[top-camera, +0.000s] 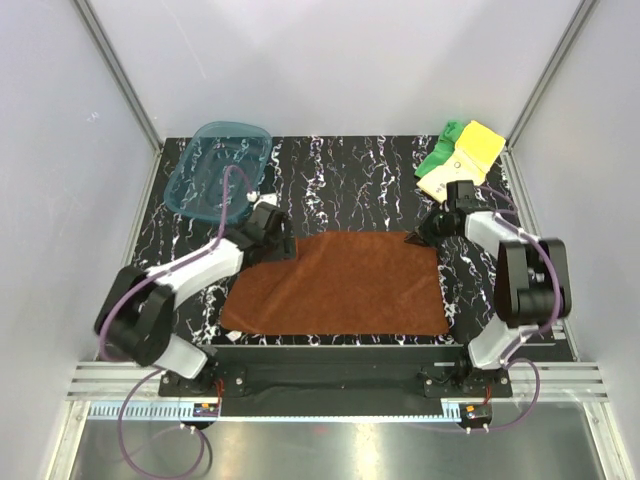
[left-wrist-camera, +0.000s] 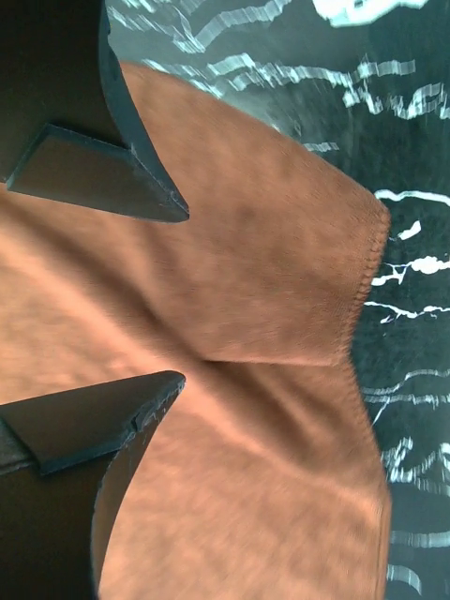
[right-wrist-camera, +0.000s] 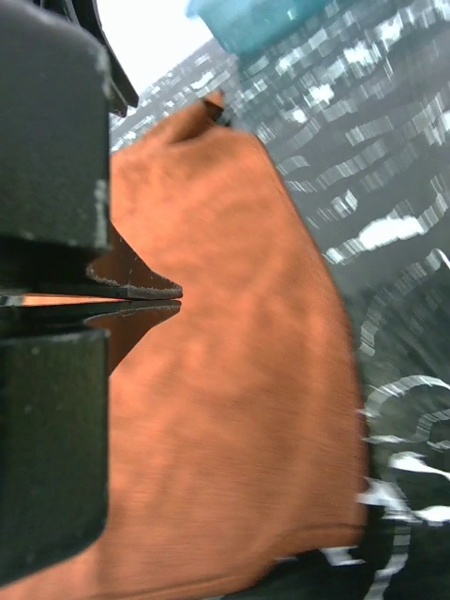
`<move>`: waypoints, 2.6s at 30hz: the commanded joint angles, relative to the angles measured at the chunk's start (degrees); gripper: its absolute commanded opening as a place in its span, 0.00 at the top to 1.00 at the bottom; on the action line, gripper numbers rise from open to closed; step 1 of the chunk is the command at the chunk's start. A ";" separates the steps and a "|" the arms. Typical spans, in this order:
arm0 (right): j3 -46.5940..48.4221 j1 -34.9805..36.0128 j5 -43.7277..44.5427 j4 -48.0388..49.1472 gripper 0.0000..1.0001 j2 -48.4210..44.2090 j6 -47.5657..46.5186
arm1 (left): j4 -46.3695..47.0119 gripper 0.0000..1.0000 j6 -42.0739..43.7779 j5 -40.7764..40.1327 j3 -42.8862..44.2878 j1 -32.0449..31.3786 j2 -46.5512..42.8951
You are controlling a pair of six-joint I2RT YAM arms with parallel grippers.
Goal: Roll the towels
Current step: Flatten the towel
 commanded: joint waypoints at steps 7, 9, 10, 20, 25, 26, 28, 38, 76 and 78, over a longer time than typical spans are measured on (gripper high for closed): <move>7.19 -1.53 -0.85 8.27 1.00 16.40 -1.66 | 11.94 0.31 -0.97 3.03 2.21 6.38 12.98; 6.31 -4.07 -0.23 8.27 1.00 17.37 -1.49 | 12.82 0.31 -0.62 3.20 1.42 7.53 13.69; 5.87 -5.04 -1.71 9.58 1.00 17.81 -1.40 | 13.35 0.31 -0.53 3.64 0.38 8.49 13.87; 5.25 -7.42 3.46 2.56 1.00 12.63 -3.07 | 11.94 0.28 0.96 0.48 0.80 11.40 14.48; 5.52 -7.34 0.74 3.00 1.00 13.25 -3.25 | 13.44 0.15 2.10 5.39 2.03 11.31 12.91; 5.52 -7.34 0.65 3.00 0.95 13.07 -3.25 | 12.92 0.13 2.36 6.18 2.56 11.23 12.38; 6.48 -7.42 0.47 2.47 0.77 12.02 -4.47 | 11.25 0.05 2.37 6.11 3.53 10.00 9.66; 10.44 -7.16 2.04 -5.70 0.23 -1.42 -11.42 | 4.75 0.01 2.01 -0.04 -4.20 7.18 -13.78; -3.71 4.70 0.91 -1.48 0.45 -10.57 -11.16 | 7.12 0.50 8.78 2.32 12.58 16.24 22.47; -3.80 4.70 1.26 -2.01 0.45 -11.10 -11.42 | 6.32 0.54 8.61 2.67 12.93 16.24 22.83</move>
